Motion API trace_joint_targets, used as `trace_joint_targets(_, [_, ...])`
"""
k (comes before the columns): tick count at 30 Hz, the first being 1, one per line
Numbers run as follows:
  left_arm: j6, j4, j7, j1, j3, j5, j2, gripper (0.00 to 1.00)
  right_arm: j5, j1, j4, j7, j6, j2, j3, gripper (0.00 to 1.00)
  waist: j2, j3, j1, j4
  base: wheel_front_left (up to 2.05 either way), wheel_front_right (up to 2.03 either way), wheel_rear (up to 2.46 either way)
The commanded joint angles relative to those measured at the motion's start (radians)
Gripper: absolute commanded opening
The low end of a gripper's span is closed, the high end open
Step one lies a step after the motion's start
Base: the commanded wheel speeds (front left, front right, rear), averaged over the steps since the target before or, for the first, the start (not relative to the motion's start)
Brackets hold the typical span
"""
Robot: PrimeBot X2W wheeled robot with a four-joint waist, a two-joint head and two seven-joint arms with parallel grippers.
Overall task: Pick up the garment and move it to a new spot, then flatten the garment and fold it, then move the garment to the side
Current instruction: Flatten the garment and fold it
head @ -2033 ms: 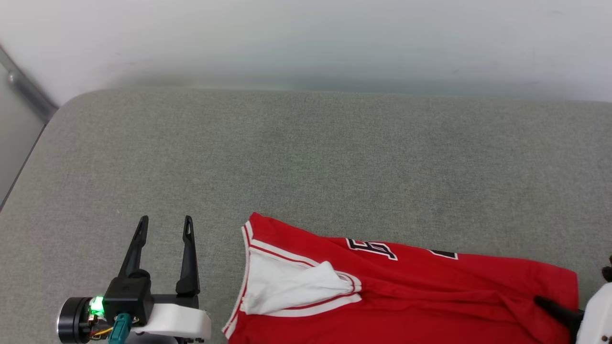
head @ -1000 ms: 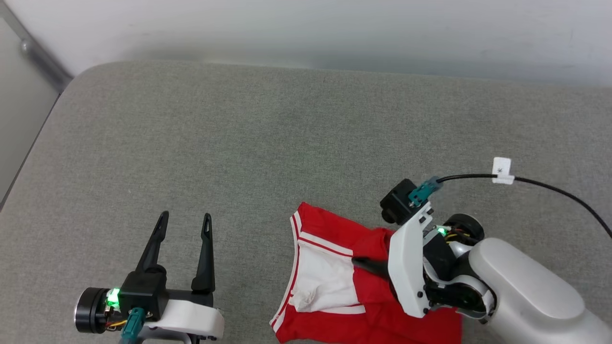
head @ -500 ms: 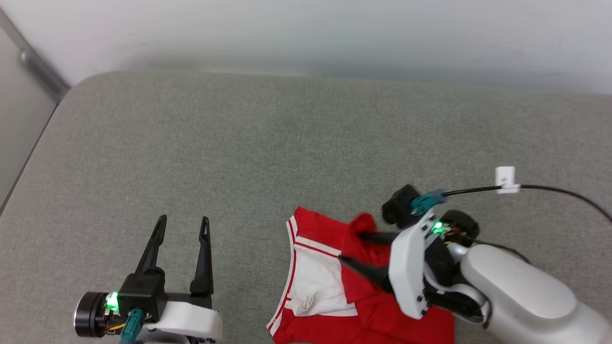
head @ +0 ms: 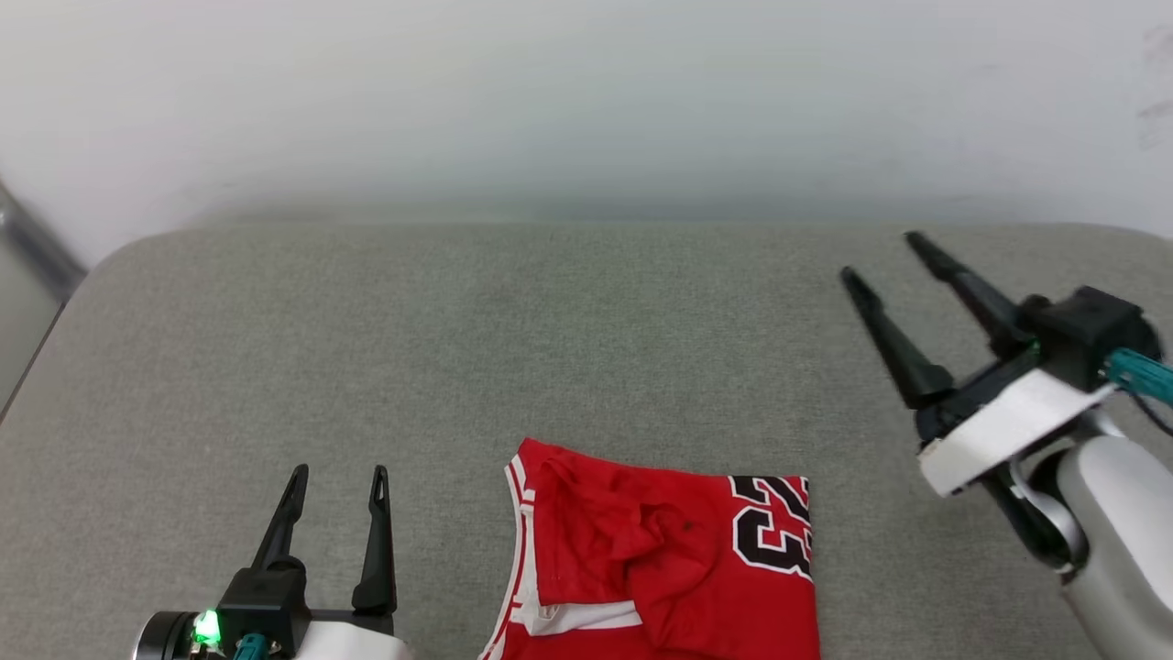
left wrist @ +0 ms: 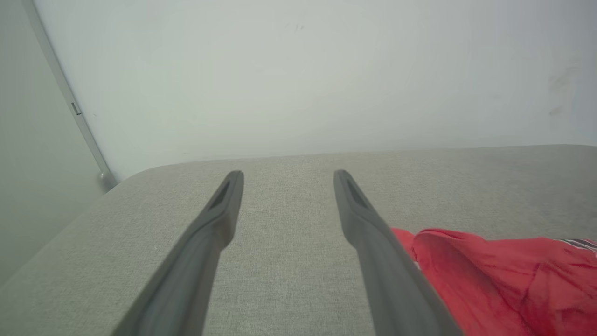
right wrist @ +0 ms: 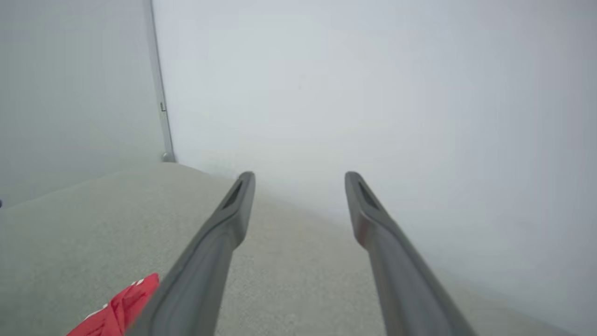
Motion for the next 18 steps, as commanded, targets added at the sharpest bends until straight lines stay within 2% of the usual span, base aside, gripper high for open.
trace_joint_targets(1, [-0.005,0.000,-0.002,0.009,0.004,0.007,0.002,1.00,-0.038,0.025,-0.010,-0.013,-0.001,0.009,-0.033,1.00,0.0000,-0.014,0.0000,-0.013,0.00,0.00,0.00])
trace_joint_targets(5, [-0.008,-0.003,-0.002,0.018,0.013,0.005,0.002,1.00,-0.160,0.151,-0.068,-0.049,-0.001,0.085,-0.230,1.00,0.0000,-0.024,0.0000,-0.022,0.00,0.00,0.00])
trace_joint_targets(10, [-0.012,-0.007,-0.002,0.030,0.019,0.005,0.001,1.00,-0.250,0.306,-0.167,-0.053,-0.001,0.199,-0.411,1.00,0.0000,-0.034,0.0000,-0.026,0.00,0.00,0.00])
trace_joint_targets(13, [-0.013,-0.012,-0.002,0.036,0.024,0.003,0.000,1.00,-0.294,0.389,-0.231,-0.053,-0.001,0.266,-0.487,1.00,0.0000,-0.039,0.0000,-0.026,0.00,0.00,0.00])
trace_joint_targets(18, [-0.012,-0.018,-0.002,0.055,0.032,0.002,-0.001,1.00,-0.345,0.504,-0.280,-0.054,-0.001,0.345,-0.545,1.00,0.0000,-0.048,0.0000,-0.027,0.00,0.00,0.00])
